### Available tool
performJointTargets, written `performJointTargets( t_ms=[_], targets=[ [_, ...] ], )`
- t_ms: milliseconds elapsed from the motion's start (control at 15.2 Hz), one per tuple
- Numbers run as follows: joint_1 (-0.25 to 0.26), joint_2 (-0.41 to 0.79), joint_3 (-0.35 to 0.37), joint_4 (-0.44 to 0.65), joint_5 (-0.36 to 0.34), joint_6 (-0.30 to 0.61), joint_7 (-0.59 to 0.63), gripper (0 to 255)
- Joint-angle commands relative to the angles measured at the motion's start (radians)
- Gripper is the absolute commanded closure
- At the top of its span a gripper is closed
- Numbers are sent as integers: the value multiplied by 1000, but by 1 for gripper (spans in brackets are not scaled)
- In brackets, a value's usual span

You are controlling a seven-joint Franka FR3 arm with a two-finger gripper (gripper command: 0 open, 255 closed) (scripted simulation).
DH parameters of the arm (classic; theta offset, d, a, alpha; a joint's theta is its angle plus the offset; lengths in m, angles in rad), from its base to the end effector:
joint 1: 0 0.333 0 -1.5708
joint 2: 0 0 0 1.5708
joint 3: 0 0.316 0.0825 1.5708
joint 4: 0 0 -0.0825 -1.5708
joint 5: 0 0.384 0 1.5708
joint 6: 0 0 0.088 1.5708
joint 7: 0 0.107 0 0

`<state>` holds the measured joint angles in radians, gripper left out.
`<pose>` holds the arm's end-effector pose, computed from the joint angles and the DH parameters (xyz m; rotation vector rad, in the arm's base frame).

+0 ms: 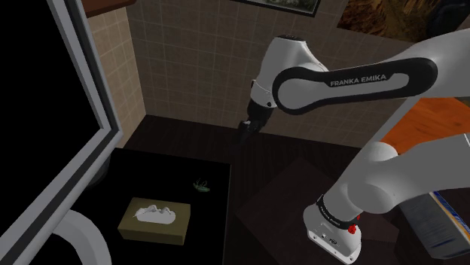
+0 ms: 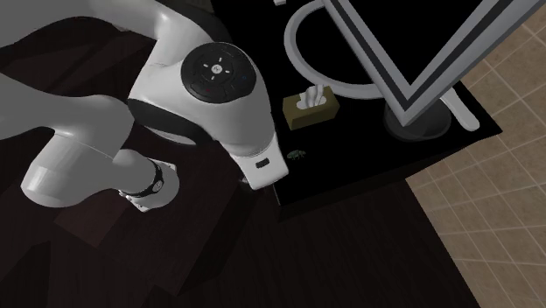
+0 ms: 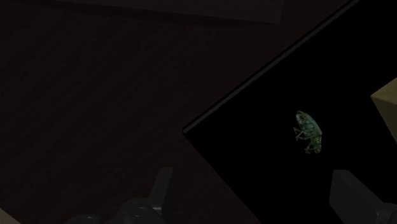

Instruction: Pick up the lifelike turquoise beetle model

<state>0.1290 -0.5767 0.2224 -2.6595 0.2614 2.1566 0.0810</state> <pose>0.3445 0.1351 0.4215 -3.0231 -0.1539 -0.0737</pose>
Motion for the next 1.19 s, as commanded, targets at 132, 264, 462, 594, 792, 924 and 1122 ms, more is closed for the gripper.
performJointTargets(
  t_ms=[132,264,462,594,792,924,1122],
  targets=[
    [25,135,60,-10,29,165,27,0],
    [34,208,91,-4,35,243,44,0],
    [41,327,137,15,28,357,78,0],
    [42,411,166,35,6,429,110,0],
    [41,543,203,75,-61,531,180,0],
    [48,633,213,108,-136,591,246,0],
    [70,714,198,136,-213,644,310,0]
  ],
)
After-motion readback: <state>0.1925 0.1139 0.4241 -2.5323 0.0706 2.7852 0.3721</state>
